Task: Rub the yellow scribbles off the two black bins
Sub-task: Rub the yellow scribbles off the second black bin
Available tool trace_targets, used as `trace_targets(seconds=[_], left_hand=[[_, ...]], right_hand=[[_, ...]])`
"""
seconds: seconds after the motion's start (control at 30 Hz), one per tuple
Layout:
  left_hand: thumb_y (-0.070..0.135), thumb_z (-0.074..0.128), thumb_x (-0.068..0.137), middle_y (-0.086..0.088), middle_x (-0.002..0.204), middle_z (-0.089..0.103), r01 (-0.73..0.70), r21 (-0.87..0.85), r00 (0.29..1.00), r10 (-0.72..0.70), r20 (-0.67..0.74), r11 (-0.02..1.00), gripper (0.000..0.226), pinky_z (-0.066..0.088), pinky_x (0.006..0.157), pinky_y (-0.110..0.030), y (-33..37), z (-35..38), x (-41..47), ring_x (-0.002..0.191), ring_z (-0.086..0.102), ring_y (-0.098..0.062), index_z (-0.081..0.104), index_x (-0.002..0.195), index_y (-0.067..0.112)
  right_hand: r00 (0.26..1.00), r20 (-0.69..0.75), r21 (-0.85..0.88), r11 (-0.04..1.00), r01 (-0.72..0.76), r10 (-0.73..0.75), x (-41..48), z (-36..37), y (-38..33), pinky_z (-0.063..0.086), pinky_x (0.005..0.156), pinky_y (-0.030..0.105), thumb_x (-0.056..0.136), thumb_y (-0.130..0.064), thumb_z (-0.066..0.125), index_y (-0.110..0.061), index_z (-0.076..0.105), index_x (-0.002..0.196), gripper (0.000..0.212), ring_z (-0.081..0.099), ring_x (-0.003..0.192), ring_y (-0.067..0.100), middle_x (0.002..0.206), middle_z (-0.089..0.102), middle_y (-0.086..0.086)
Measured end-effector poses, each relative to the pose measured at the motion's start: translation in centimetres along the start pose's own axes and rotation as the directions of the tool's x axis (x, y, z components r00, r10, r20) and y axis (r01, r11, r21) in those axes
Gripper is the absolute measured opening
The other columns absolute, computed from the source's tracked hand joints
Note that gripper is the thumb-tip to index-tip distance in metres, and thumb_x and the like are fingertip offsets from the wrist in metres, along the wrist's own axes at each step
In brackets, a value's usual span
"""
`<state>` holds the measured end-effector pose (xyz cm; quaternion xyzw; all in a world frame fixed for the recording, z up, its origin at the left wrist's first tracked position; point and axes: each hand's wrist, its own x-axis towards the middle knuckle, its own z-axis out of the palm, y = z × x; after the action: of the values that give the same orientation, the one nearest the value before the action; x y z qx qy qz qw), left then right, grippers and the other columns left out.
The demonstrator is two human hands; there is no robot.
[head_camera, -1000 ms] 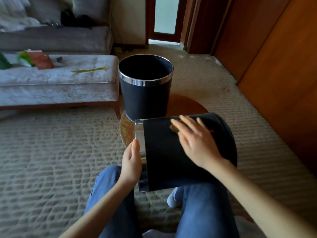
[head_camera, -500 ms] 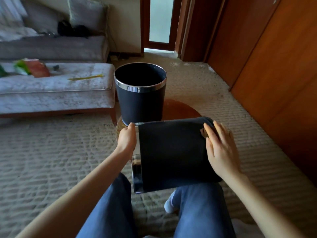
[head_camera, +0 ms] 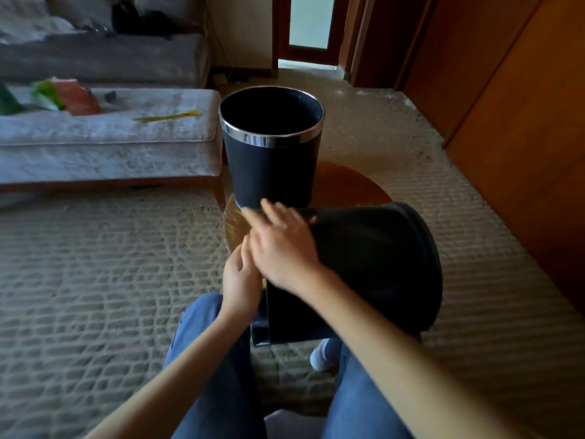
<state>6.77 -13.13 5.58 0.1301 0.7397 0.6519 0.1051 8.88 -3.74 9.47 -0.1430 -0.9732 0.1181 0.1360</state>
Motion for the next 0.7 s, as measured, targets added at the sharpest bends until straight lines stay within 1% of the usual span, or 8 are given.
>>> trace_targets(seconds=[0.07,0.13,0.3,0.37,0.43,0.53,0.6,0.7], left_hand=[[0.02,0.036,0.108,0.008,0.079,0.068,-0.01,-0.014,1.0,0.01,0.021,1.0,0.036,0.049,0.071,-0.021,-0.1,0.0,0.1,0.073,0.063,0.005,0.062,0.084,0.031],[0.026,0.034,0.108,0.009,0.066,0.057,-0.018,-0.015,1.0,0.018,-0.015,1.0,0.042,0.043,0.064,-0.018,0.1,0.0,-0.2,0.06,0.054,0.006,0.053,0.071,0.026],[0.03,0.033,0.108,0.01,0.054,0.043,0.013,-0.016,0.999,-0.014,-0.049,1.0,0.046,0.036,0.054,-0.018,0.6,0.3,-0.6,0.05,0.043,0.001,0.041,0.063,0.021],[0.031,0.033,0.108,0.007,0.058,0.042,0.013,-0.019,0.999,-0.014,-0.053,1.0,0.046,0.036,0.054,-0.021,0.5,0.4,-0.4,0.05,0.04,-0.001,0.039,0.064,0.019],[0.03,0.033,0.108,0.006,0.059,0.04,0.009,-0.031,0.998,-0.011,-0.057,0.999,0.046,0.034,0.053,-0.019,0.6,0.6,-0.3,0.05,0.038,0.001,0.038,0.064,0.019],[0.028,0.033,0.108,0.007,0.062,0.041,0.016,-0.026,0.998,-0.018,-0.058,1.0,0.045,0.034,0.059,-0.026,0.7,0.8,0.3,0.052,0.037,0.002,0.039,0.064,0.019],[0.027,0.034,0.108,0.007,0.068,0.057,0.025,-0.061,1.0,-0.026,-0.017,0.998,0.045,0.042,0.07,-0.031,0.1,0.5,1.0,0.065,0.052,-0.001,0.054,0.068,0.023],[0.032,0.034,0.107,0.004,0.077,0.065,0.023,-0.065,1.0,-0.022,0.021,0.998,0.045,0.047,0.078,-0.036,-0.4,0.1,1.2,0.077,0.061,-0.016,0.061,0.072,0.024]], right_hand=[[0.995,0.009,0.073,0.992,0.101,-0.102,-2.4,-0.2,-0.3,0.029,0.116,0.046,0.095,-0.03,0.029,-0.02,0.051,0.142,0.053,0.045,0.135,0.035,0.148,0.047,0.019],[0.993,0.007,0.055,0.991,0.121,-0.121,-3.8,-1.8,3.2,0.025,0.118,0.043,0.096,-0.03,0.031,-0.022,0.049,0.144,0.051,0.043,0.138,0.029,0.151,0.044,0.014],[0.973,-0.065,-0.244,0.942,-0.229,0.22,-7.0,-6.7,16.5,0.018,0.119,0.057,0.095,-0.038,0.023,-0.023,0.048,0.144,0.056,0.044,0.139,0.027,0.15,0.047,0.011],[0.953,-0.085,-0.346,0.888,-0.302,0.291,-7.5,-7.0,17.5,0.009,0.118,0.062,0.094,-0.038,0.021,-0.021,0.048,0.144,0.059,0.04,0.141,0.03,0.15,0.046,0.011],[0.947,-0.15,-0.34,0.885,-0.32,0.284,-6.4,-5.9,14.7,0.017,0.115,0.063,0.092,-0.035,0.027,-0.015,0.054,0.138,0.057,0.045,0.134,0.037,0.145,0.05,0.016],[0.973,-0.208,-0.261,0.954,-0.15,0.096,-4.6,-2.1,6.4,0.029,0.111,0.058,0.089,-0.026,0.041,-0.01,0.057,0.134,0.051,0.048,0.126,0.043,0.14,0.052,0.022],[0.98,-0.194,-0.129,0.992,0.01,-0.035,-5.2,0.3,1.1,0.025,0.116,0.055,0.092,-0.021,0.041,-0.011,0.052,0.141,0.051,0.042,0.134,0.043,0.147,0.046,0.022],[0.971,-0.114,-0.098,0.975,0.199,-0.209,-7.1,0.2,1.3,0.02,0.12,0.05,0.095,-0.02,0.041,-0.018,0.043,0.148,0.053,0.036,0.142,0.035,0.154,0.038,0.019]])
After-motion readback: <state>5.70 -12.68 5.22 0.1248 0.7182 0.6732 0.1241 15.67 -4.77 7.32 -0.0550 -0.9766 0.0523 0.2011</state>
